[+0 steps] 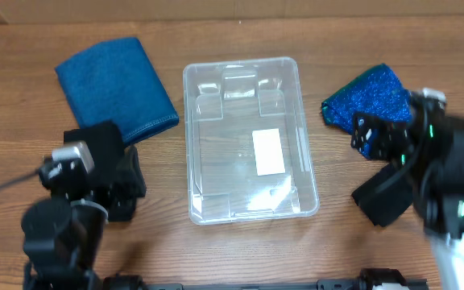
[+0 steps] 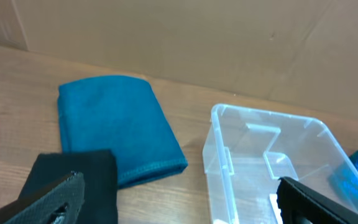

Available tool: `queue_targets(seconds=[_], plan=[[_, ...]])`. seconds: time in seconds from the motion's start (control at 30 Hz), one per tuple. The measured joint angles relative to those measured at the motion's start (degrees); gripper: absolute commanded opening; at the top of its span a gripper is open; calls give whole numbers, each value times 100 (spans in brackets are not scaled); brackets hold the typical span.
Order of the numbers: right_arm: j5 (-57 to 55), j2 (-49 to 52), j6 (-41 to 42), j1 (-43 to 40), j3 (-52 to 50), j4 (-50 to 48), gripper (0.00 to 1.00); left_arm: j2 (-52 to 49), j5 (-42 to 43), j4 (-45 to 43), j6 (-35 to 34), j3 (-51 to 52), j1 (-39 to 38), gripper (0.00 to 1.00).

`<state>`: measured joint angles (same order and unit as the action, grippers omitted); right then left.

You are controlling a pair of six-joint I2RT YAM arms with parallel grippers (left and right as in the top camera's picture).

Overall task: Pack container
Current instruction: 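Reach the right gripper to the sparkly blue sequined cloth and grasp it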

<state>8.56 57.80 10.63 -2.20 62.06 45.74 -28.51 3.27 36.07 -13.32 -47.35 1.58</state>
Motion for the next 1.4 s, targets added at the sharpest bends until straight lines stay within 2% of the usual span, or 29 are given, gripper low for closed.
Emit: queue_targets(seconds=[0.1, 0.17, 0.27, 0.47, 0.53, 0.73, 1.0, 1.1, 1.17, 1.23, 1.3, 1.33, 1.4], plan=[[-7, 1239, -195, 0, 1051, 1123, 100, -1128, 42, 1132, 105, -1084, 0, 100], [-96, 1882, -271, -15, 1502, 1353, 100, -1541, 59, 1445, 153, -1462, 0, 100], [-131, 2361, -293, -341, 1639, 1237, 100, -1808, 66, 1561, 223, -1692, 0, 100], [535, 3274, -315, -2184, 1681, 669, 100, -1805, 66, 1609, 304, -1722, 0, 100], [807, 3694, -334, -2505, 1683, 577, 100, -1805, 66, 1609, 304, -1722, 0, 100], [1373, 5198, -372, -2870, 1703, 76, 100, -1808, 66, 1631, 304, -1727, 0, 100], [1574, 6024, -317, -2881, 1829, -306, 100, -1816, 66, 1670, 304, -1731, 0, 100], [2070, 6118, -315, -2868, 1853, -527, 98, -1840, 66, 1670, 304, -1731, 0, 100], [2315, 6164, -315, -2802, 1853, -588, 83, -1845, 66, 1670, 304, -1731, 0, 100], [2404, 6205, -275, -2682, 1853, -610, 58, -1845, 66, 1670, 304, -1731, 0, 100], [2457, 6288, -302, -2568, 1851, -603, 44, -1845, 66, 1670, 304, -1731, 0, 100], [2468, 6295, -299, -2531, 1847, -614, 33, -1845, 66, 1670, 304, -1731, 0, 100], [2472, 6297, -282, -2514, 1840, -632, 4, -1845, 68, 1670, 304, -1731, 0, 100]])
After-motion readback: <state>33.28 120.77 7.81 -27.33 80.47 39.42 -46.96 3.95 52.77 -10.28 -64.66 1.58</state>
